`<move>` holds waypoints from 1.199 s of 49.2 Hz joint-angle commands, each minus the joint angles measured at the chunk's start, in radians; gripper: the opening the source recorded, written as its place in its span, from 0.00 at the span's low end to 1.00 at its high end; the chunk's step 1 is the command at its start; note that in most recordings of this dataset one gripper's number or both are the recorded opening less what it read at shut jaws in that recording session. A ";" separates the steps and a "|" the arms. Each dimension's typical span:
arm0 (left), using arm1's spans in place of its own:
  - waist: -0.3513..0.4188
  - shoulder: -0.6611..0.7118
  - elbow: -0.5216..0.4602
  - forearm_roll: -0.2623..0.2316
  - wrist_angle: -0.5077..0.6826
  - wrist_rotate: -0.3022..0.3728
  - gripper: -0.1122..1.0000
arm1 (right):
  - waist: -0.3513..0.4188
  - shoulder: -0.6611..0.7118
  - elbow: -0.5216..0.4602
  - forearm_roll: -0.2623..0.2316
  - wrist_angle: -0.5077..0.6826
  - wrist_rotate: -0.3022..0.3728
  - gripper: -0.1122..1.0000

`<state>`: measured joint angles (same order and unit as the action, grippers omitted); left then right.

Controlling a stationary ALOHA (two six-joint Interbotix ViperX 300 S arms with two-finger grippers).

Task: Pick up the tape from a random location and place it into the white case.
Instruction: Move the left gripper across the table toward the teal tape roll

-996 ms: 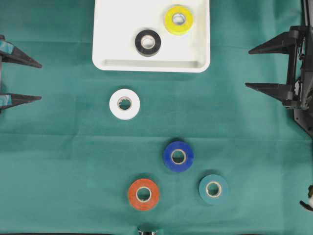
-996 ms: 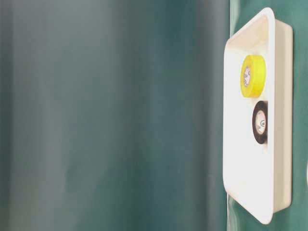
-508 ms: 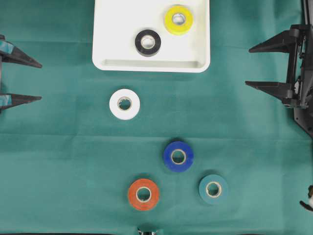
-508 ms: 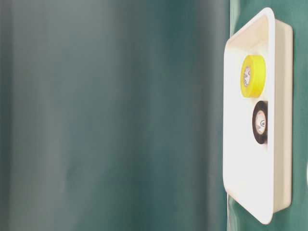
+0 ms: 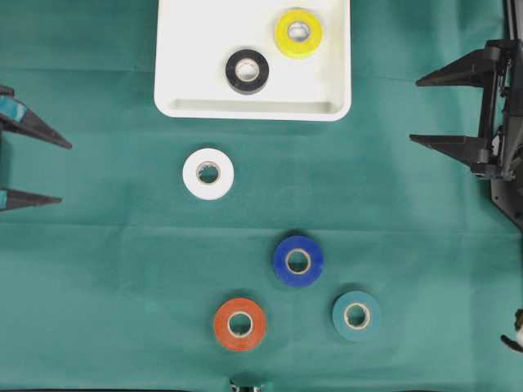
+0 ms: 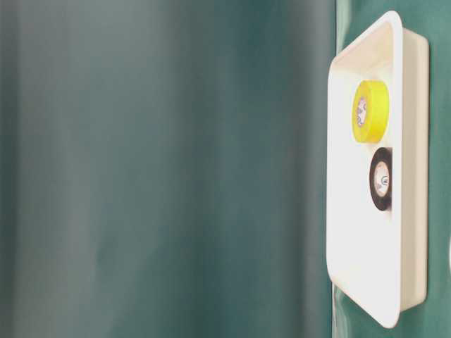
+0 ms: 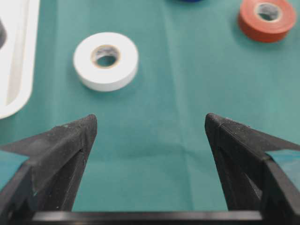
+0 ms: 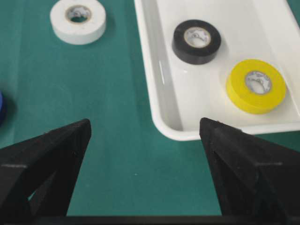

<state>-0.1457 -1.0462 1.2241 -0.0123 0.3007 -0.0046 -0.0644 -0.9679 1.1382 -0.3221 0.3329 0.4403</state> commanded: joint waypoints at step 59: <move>-0.066 0.192 -0.071 -0.002 -0.236 -0.005 0.94 | -0.002 0.025 -0.038 0.000 -0.003 0.000 0.90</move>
<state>-0.1948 -0.9035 1.1980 -0.0138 0.0982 -0.0077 -0.0629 -0.9511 1.1290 -0.3221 0.3329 0.4418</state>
